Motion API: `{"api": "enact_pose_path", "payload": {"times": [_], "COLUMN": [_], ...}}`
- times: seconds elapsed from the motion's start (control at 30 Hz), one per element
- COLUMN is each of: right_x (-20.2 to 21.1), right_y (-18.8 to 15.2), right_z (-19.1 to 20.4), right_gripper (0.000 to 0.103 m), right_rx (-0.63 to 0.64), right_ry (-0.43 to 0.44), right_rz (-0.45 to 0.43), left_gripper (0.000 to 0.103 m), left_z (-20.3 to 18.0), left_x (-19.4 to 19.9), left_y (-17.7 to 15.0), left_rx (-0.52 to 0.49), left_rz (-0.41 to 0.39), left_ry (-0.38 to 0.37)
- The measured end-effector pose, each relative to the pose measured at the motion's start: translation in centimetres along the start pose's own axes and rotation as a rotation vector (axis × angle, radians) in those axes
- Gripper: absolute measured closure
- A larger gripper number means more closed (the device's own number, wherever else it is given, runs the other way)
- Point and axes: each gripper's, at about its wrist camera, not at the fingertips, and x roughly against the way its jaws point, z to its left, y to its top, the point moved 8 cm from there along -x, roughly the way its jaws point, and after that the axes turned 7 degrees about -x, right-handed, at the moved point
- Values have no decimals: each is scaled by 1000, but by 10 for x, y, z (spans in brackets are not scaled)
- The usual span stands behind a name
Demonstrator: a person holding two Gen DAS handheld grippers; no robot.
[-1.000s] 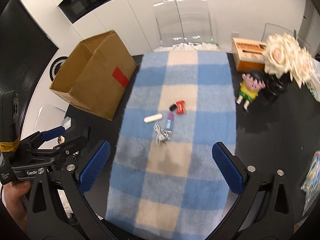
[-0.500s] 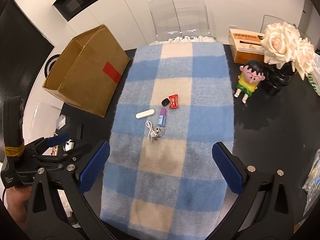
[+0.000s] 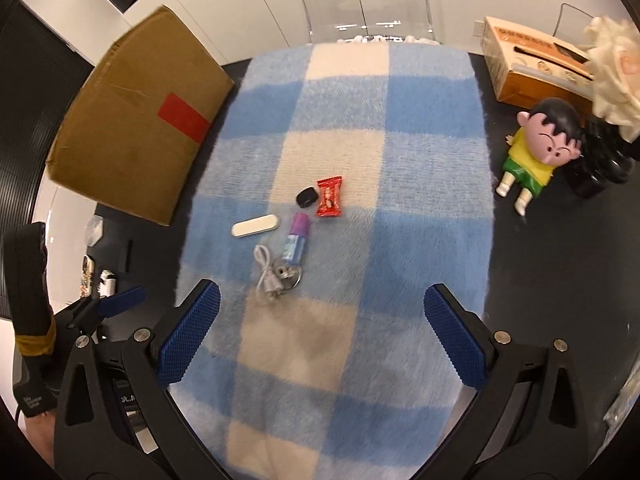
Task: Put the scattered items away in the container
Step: 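Grasp the white cable with the left gripper while the right grasps the red candy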
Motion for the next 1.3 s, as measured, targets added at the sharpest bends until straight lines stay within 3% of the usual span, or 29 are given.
{"api": "enact_pose_path", "payload": {"times": [0.23, 0.3, 0.37, 0.47, 0.6, 0.67, 0.7, 0.9, 1.07, 1.17, 1.3], "right_x": [-43, -53, -63, -77, -90, -96, -99, -118, -134, -141, -141], "right_y": [20, 25, 29, 35, 41, 44, 46, 52, 50, 48, 48], "right_z": [-12, -13, -14, -16, -16, -16, -15, -13, -4, 0, 1], "right_gripper": [7, 11, 13, 20, 20, 20, 21, 29, 32, 40, 73], "right_rx": [17, 37, 50, 64, 75, 82, 87, 88, 115, 152, 186], "right_ry": [-13, -19, -17, -12, -5, -4, -5, -20, -26, -54, -95], "right_rz": [45, 48, 59, 68, 73, 76, 77, 100, 123, 121, 110], "left_gripper": [2, 12, 32, 38, 38, 48, 59, 67, 78, 86, 92], "left_z": [-1, 1, 0, -3, -7, -7, -6, -4, 3, 2, 7], "left_x": [-39, -44, -52, -62, -71, -75, -76, -78, -89, -90, -90], "left_y": [4, 6, 8, 11, 15, 17, 19, 30, 23, 22, 20], "left_rx": [41, 57, 66, 68, 70, 77, 82, 118, 149, 128, 150], "left_rz": [27, 23, 36, 52, 61, 64, 66, 44, 77, 75, 72], "left_ry": [-12, -2, 3, -8, -12, -11, -10, -33, -57, -53, -72]}}
